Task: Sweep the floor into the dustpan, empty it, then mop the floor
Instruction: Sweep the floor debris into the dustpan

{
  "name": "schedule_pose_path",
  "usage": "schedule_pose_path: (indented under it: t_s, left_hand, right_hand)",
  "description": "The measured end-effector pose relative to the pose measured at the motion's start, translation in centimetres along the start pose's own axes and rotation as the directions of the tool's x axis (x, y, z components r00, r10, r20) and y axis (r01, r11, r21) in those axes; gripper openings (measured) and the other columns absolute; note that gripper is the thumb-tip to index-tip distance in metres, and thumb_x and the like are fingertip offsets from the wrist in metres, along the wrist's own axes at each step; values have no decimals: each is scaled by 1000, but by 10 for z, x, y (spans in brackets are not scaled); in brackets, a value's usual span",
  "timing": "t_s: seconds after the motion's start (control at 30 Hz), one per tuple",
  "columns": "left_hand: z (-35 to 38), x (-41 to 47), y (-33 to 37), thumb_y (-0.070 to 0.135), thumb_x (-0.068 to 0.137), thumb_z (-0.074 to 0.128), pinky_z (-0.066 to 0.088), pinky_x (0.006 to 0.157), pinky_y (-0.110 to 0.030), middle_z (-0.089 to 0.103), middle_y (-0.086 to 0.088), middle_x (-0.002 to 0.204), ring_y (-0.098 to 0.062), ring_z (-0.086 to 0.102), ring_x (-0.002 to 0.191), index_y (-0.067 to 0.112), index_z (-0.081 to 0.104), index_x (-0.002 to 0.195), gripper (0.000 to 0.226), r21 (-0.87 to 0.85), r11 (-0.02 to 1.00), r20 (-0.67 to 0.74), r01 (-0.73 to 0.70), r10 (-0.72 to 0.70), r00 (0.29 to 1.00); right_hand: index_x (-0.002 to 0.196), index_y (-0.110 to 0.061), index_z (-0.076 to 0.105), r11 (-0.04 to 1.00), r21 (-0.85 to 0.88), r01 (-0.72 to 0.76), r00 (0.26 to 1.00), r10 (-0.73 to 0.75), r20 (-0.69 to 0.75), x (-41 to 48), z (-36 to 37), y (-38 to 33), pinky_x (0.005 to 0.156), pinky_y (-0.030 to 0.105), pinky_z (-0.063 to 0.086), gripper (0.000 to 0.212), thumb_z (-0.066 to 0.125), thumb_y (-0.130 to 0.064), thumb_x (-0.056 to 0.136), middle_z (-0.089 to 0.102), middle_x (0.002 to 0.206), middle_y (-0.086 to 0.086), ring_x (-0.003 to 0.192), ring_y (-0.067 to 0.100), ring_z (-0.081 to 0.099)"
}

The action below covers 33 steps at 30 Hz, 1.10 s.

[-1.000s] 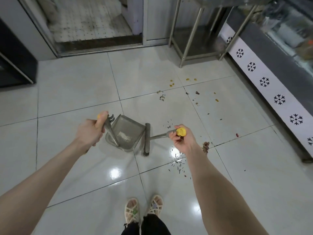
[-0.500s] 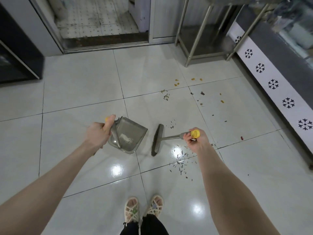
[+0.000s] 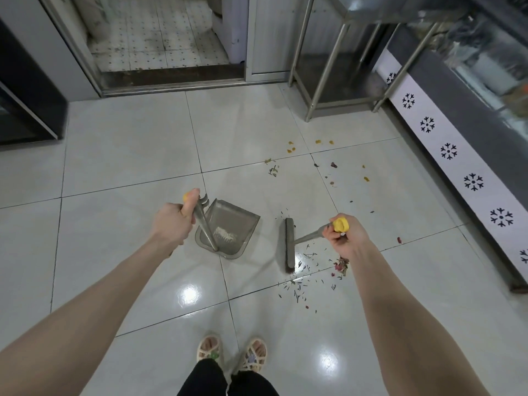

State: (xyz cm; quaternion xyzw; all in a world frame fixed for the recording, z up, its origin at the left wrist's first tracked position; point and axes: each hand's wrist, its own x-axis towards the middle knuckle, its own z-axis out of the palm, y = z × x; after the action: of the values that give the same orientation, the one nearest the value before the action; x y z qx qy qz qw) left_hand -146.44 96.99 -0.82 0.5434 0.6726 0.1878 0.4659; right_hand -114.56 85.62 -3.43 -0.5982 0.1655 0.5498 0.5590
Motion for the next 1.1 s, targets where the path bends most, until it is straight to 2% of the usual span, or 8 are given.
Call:
schedule_pose_path:
  t_s: [0.33, 0.5, 0.6, 0.67, 0.73, 0.8, 0.9, 1.1]
  left_hand:
    - [-27, 75, 50, 62, 91, 39, 36, 48, -26, 45, -7, 53, -25, 43, 50, 6, 49, 59, 65, 29, 997, 34, -67, 66, 997]
    - [-46, 153, 83, 61, 92, 38, 35, 48, -26, 45, -7, 51, -25, 43, 49, 6, 49, 57, 66, 82, 990, 94, -119, 111, 989]
    - [-50, 195, 102, 65, 89, 38, 38, 51, -27, 47, -9, 51, -26, 46, 47, 6, 49, 57, 68, 168, 972, 151, -161, 136, 979]
    - [-49, 215, 115, 76, 77, 36, 41, 53, -29, 49, -11, 54, -27, 49, 47, 6, 52, 59, 74, 204, 963, 186, -174, 136, 973]
    - [-45, 231, 124, 81, 68, 34, 40, 50, -29, 50, -13, 57, -26, 47, 47, 4, 54, 62, 80, 219, 958, 211, -184, 137, 968]
    - [-40, 243, 129, 77, 77, 36, 33, 43, -26, 49, -14, 59, -26, 45, 48, 5, 53, 64, 75, 254, 944, 240, -212, 151, 959]
    - [-36, 255, 134, 65, 89, 37, 29, 40, -24, 49, -13, 57, -25, 43, 46, 4, 52, 62, 69, 262, 935, 253, -239, 172, 952]
    - [-36, 267, 140, 60, 91, 39, 36, 46, -27, 48, -12, 53, -24, 42, 45, 8, 51, 57, 63, 176, 957, 270, -229, 177, 947]
  right_hand:
    - [84, -11, 39, 947, 320, -24, 994, -12, 110, 32, 75, -12, 29, 10, 29, 9, 43, -7, 91, 41, 75, 10, 32, 8, 47]
    - [96, 3, 47, 875, 480, -62, 997, 29, 76, 66, 115, 0, 36, 15, 45, 14, 44, -10, 93, 51, 84, 21, 36, 17, 56]
    - [99, 9, 49, 958, 249, -140, 989, 145, 0, 74, 119, -6, 41, 23, 54, 14, 46, -3, 92, 54, 105, 35, 47, 30, 65]
    - [104, 5, 51, 976, -97, -194, 977, 184, -104, 76, 114, -13, 45, 28, 56, 16, 53, 0, 89, 53, 113, 35, 63, 32, 69]
    - [105, 2, 57, 896, -389, -213, 970, 147, -194, 77, 112, -21, 48, 28, 57, 26, 67, -4, 82, 60, 110, 30, 72, 26, 68]
    - [106, 4, 61, 785, -559, -267, 957, 146, -252, 76, 122, -28, 43, 19, 49, 33, 76, -6, 77, 65, 95, 22, 63, 16, 61]
    - [108, 8, 60, 750, -598, -281, 949, 127, -288, 78, 138, -31, 38, 14, 36, 33, 72, 1, 78, 60, 80, 15, 53, 9, 47]
    - [105, 7, 59, 851, -456, -260, 953, 150, -263, 82, 148, -31, 33, 12, 34, 20, 61, 5, 85, 54, 74, 13, 52, 9, 43]
